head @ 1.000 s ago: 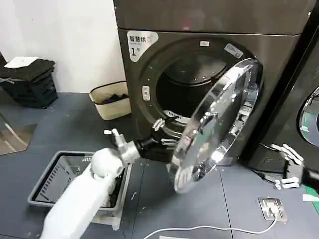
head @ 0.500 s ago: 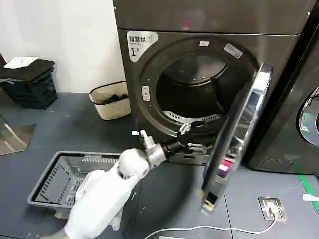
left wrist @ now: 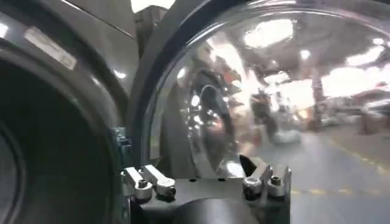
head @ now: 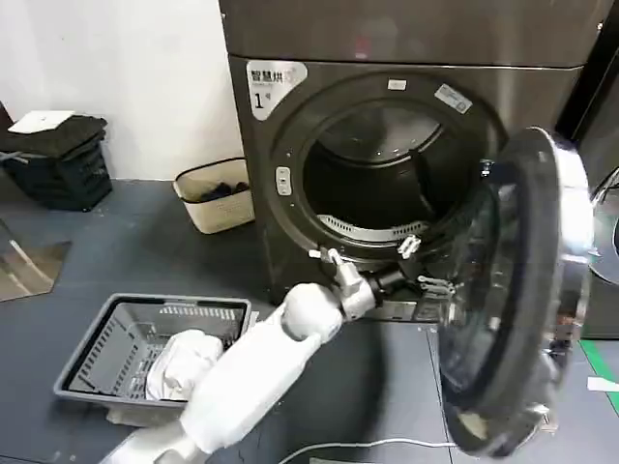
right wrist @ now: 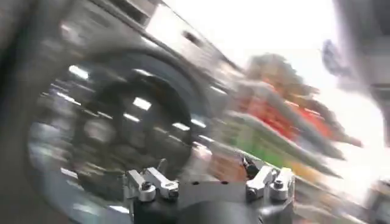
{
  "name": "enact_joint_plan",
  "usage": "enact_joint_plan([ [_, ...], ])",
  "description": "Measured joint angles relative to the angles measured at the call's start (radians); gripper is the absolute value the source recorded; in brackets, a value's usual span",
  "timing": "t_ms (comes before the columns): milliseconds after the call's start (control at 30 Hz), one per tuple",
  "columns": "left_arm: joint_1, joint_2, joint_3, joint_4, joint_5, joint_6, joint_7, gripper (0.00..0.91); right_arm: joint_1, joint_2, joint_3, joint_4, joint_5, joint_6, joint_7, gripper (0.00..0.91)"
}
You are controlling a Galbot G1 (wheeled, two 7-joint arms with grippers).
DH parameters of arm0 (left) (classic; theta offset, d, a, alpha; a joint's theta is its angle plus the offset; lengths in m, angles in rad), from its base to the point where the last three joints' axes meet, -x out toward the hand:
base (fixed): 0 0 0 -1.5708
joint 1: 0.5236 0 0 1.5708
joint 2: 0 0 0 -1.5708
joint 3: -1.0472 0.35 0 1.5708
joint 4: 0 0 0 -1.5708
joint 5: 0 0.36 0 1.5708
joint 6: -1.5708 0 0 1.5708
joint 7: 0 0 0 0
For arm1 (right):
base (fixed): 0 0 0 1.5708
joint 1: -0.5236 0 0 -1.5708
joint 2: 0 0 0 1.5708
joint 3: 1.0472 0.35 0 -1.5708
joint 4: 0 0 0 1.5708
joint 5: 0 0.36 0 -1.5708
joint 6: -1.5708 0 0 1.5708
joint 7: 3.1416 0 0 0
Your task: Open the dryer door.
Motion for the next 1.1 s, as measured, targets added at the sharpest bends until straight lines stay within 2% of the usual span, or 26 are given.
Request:
enact_joint_plan([
  [133,-0.019,-0.045,0.018,0.045,0.030,0.000,-0.024,0.907,0.009,0.036,0.052,0.012,-0.048,-0.035,0.064,0.907],
  [300,-0.037,-0.100,0.039,0.097,0.078,-0.011,-0.079,0.907,-0.001,0.071,0.125,0.005,-0.049,-0.053,0.166,0.907],
  [533,-0.065,-0.146,0.068,0.172,0.170,-0.038,-0.167,0.907,0.000,0.102,0.212,-0.015,-0.148,-0.119,0.297,0.907],
  [800,-0.084,-0.146,0.075,0.244,0.252,-0.043,-0.226,0.907,0.002,0.148,0.277,0.008,-0.175,-0.106,0.325,0.907],
  [1100,-0.118,-0.146,0.064,0.328,0.312,-0.047,-0.245,0.907,0.006,0.189,0.292,0.042,-0.177,-0.098,0.326,0.907],
])
